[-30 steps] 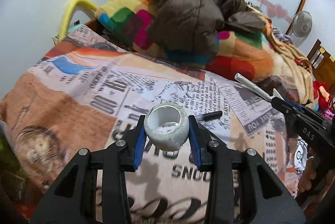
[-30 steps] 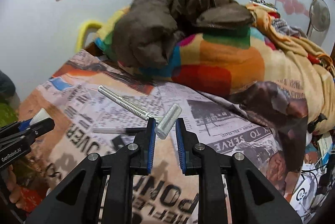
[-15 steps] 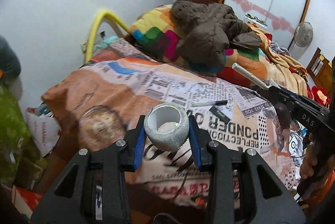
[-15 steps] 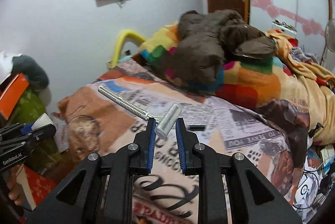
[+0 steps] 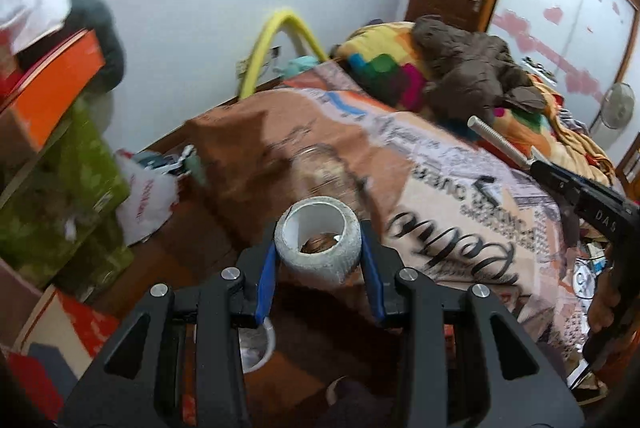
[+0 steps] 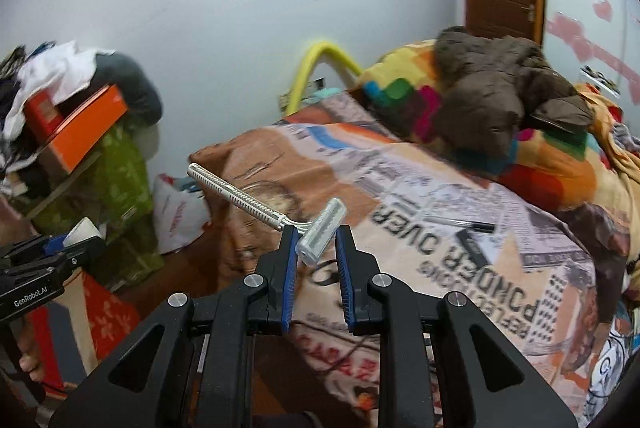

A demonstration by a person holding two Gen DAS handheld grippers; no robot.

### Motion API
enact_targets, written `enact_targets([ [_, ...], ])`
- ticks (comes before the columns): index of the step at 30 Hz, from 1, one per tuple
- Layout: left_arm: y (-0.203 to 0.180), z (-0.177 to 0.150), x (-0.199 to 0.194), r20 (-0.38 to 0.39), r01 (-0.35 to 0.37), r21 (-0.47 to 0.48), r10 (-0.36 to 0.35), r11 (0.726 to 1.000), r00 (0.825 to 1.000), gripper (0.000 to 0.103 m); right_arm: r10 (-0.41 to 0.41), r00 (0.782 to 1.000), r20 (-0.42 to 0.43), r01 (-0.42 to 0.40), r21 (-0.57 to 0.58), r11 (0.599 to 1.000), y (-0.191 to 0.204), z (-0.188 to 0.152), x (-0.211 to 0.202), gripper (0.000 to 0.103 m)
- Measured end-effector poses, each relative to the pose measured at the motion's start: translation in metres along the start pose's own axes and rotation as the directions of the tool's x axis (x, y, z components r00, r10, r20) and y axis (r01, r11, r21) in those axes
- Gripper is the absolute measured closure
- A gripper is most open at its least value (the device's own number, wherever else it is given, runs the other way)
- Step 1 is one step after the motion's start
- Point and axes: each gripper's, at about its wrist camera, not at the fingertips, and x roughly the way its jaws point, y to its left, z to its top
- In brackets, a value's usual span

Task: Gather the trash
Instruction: 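Carry the tape roll and razor in both tools over the white bin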

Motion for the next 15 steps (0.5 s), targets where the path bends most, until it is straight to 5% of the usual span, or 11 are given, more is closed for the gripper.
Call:
enact_targets([
  [15,0.117,-0.078,-0.009,-0.043,-0.151,-0.096,0.147,0.984,0.988,0.066,0.121,0.98,-0.158,-0.143,-0.132,0.981,0.121,-0.036,0.068,0.086],
])
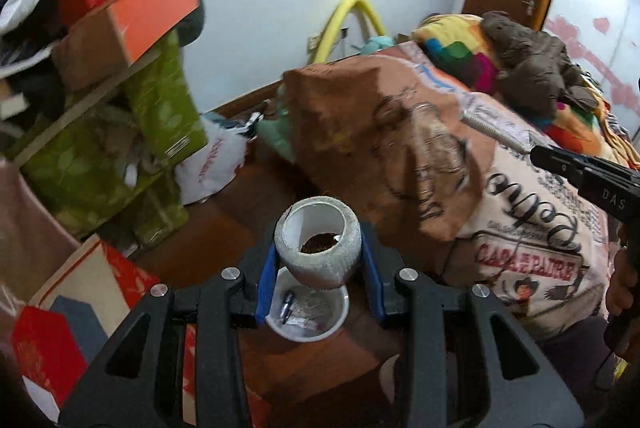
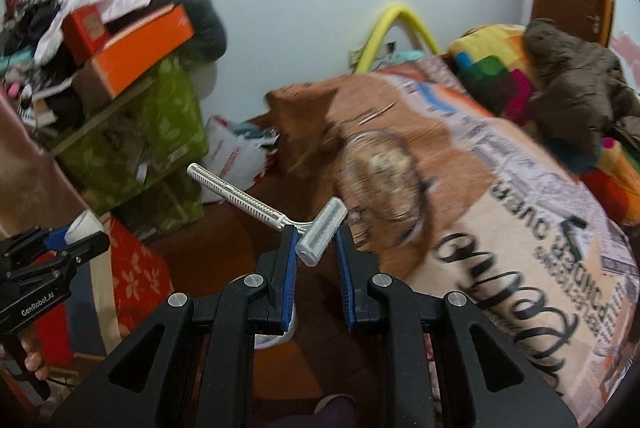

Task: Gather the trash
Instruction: 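Carry the tape roll and razor in both tools over the white bin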

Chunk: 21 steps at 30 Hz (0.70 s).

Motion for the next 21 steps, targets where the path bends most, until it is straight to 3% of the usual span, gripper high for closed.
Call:
enact_targets([
  [10,0.077,-0.036,0.05,-0.114,-0.037,-0.154,0.019,0.987,0.993,0.066,0.057,0.984,-0.167,-0.062,-0.022,0.998,0.043,-0.022,0.079,0.086],
  [21,0.088,-0.079,0.12,-0.244,-0.037,-0.191,-0.011,0.981,0.97,0.066,0.068,0.93,-0.361,-0.083,-0.025,0.996,0.067,-0.055,0.161,0.086],
])
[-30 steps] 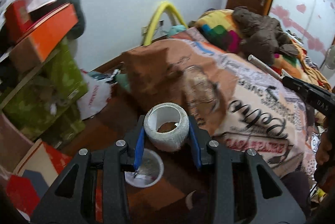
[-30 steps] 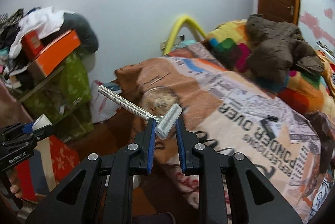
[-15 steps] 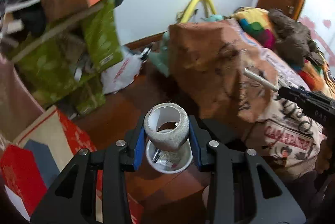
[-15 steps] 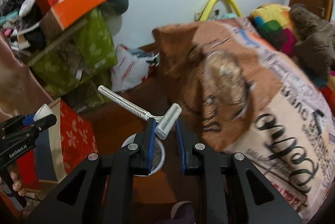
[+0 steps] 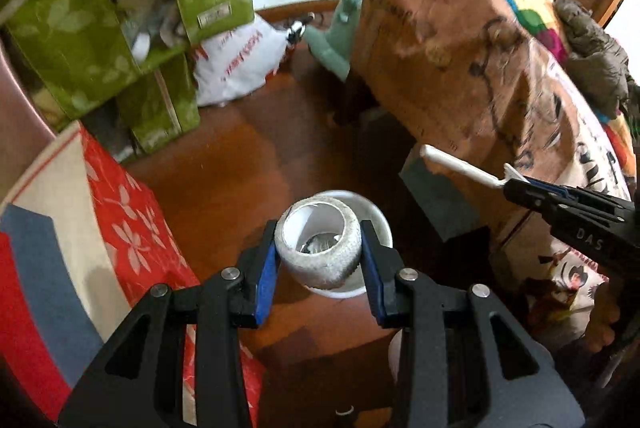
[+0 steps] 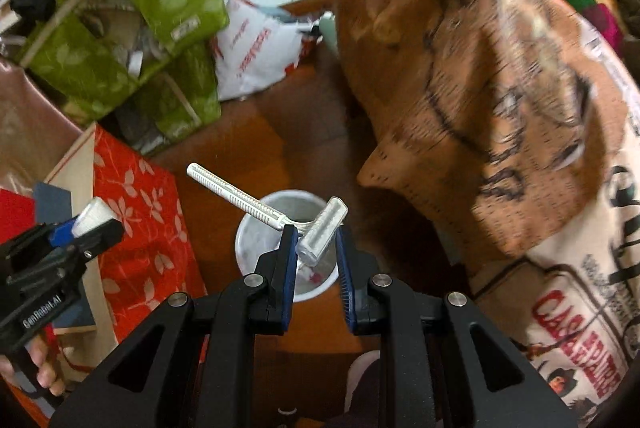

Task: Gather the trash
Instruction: 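Carry the tape roll and razor in both tools over the white bin, then open both tools to drop the tape roll and razor into the bin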

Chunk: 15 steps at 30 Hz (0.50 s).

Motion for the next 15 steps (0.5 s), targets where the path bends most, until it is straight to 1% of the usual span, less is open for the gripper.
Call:
enact_targets([
  [4,0.0,-0.006,0.027,-0.059,0.011,-0.014,-0.011,1.0,0.998,0.066,0.048,0.997,-0.06,-0.048,0.0,0.999,0.007,0.003,0.022,0.086],
  [7,-0.002,-0.007,0.042,-0.092,0.013,-0.009,-0.014,1.0,0.996,0.066,0.115,0.988,-0.099,-0.117,-0.017,0.993,0.014,0.007,0.032,0.084],
  [8,-0.002,-0.007,0.046,-0.101,0.019,-0.01,-0.02,1.0,0.995,0.066,0.136,0.984,-0.116,-0.14,-0.019,0.99,0.016,0.007,0.035,0.081],
  [9,-0.003,-0.006,0.05,-0.111,0.026,-0.013,-0.027,1.0,0.993,0.066,0.142,0.981,-0.132,-0.146,-0.019,0.989,0.017,0.008,0.038,0.081],
  [10,-0.004,-0.006,0.055,-0.126,0.036,-0.017,-0.038,0.999,0.991,0.066,0.131,0.982,-0.135,-0.135,-0.018,0.991,0.017,0.009,0.039,0.08],
  [12,-0.007,-0.005,0.062,-0.143,0.047,-0.018,-0.049,0.999,0.989,0.066,0.122,0.984,-0.133,-0.125,-0.016,0.992,0.014,0.009,0.041,0.074],
  [15,-0.013,-0.003,0.072,-0.166,0.065,-0.009,-0.066,0.998,0.984,0.066,0.118,0.985,-0.124,-0.12,-0.008,0.993,0.007,0.008,0.038,0.072],
])
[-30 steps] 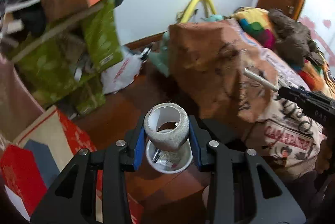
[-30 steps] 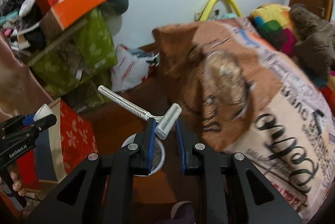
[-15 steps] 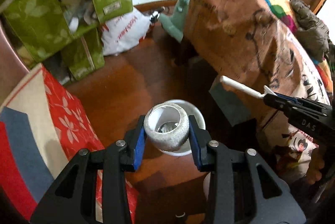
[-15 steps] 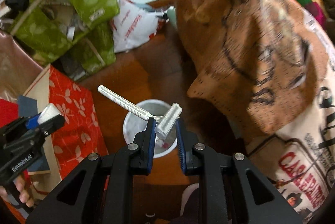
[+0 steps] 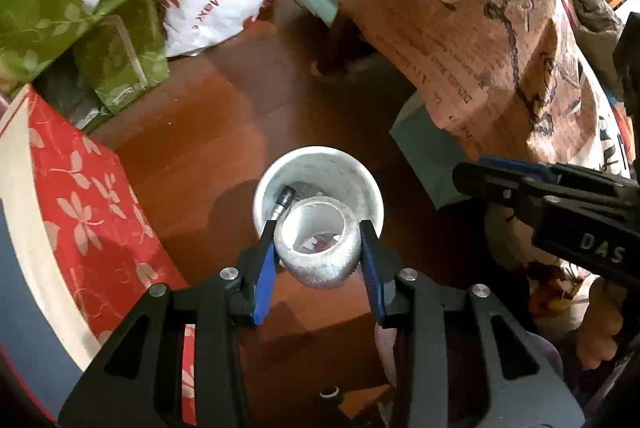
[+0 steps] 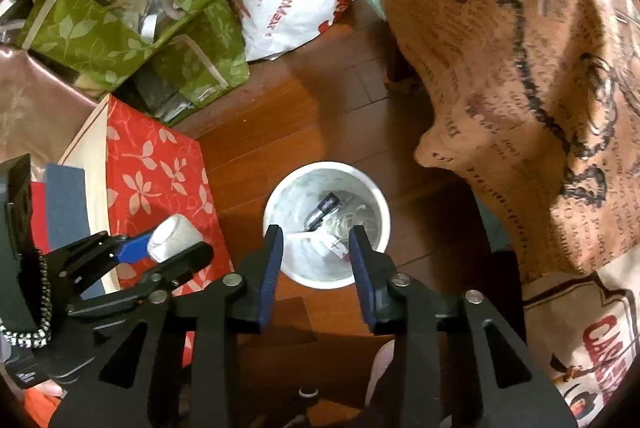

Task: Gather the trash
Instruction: 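Open both tools to drop the tape roll and razor into the bin, then move both tools back over the last items on the duvet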

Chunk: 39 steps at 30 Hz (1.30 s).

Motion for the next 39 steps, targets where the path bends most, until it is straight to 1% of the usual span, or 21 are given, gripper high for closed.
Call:
enact_targets([
  [4,-0.008,0.005,0.01,-0.029,0.028,-0.006,-0.028,1.0,0.999,0.065,-0.029,1.0,0.009,0.029,0.001,1.0,-0.01,-0.003,-0.007,0.071],
  [9,-0.014,0.012,0.013,-0.047,0.007,-0.014,-0.008,1.0,0.999,0.057,-0.051,0.998,0.029,0.051,-0.019,0.998,-0.013,-0.005,-0.018,0.071],
  [11,-0.017,0.012,0.01,-0.048,0.011,-0.01,-0.012,1.0,0.999,0.057,-0.054,0.998,0.04,0.055,-0.03,0.998,-0.012,-0.006,-0.023,0.071],
  [17,-0.028,0.009,-0.022,0.014,-0.048,0.04,0.048,0.998,0.999,0.057,-0.034,0.996,0.086,0.037,-0.042,0.998,-0.009,-0.011,-0.048,0.071],
  [22,-0.04,0.007,-0.062,0.083,-0.052,0.05,0.047,0.997,0.995,0.057,-0.026,0.988,0.15,0.035,-0.057,0.998,-0.006,-0.02,-0.081,0.071],
  [26,-0.055,0.004,-0.096,0.145,-0.058,0.067,0.047,0.996,0.988,0.057,-0.021,0.978,0.207,0.035,-0.064,0.997,-0.006,-0.029,-0.112,0.071],
  [28,-0.065,0.002,-0.113,0.174,-0.054,0.077,0.04,0.996,0.984,0.057,-0.022,0.971,0.237,0.038,-0.063,0.997,-0.006,-0.033,-0.129,0.071],
  [32,-0.088,-0.001,-0.148,0.234,-0.052,0.111,0.025,0.992,0.972,0.057,-0.032,0.949,0.313,0.055,-0.065,0.996,-0.007,-0.047,-0.166,0.071],
  [35,-0.109,-0.004,-0.172,0.28,-0.057,0.146,0.014,0.988,0.96,0.057,-0.073,0.917,0.391,0.108,-0.066,0.992,-0.011,-0.061,-0.195,0.071],
  [37,-0.127,-0.006,-0.188,0.317,-0.056,0.169,-0.001,0.984,0.948,0.057,-0.086,0.901,0.426,0.119,-0.051,0.992,-0.018,-0.07,-0.21,0.07],
  [39,-0.14,-0.008,-0.198,0.339,-0.051,0.185,-0.015,0.981,0.941,0.057,-0.086,0.887,0.453,0.111,-0.028,0.993,-0.028,-0.08,-0.225,0.063],
])
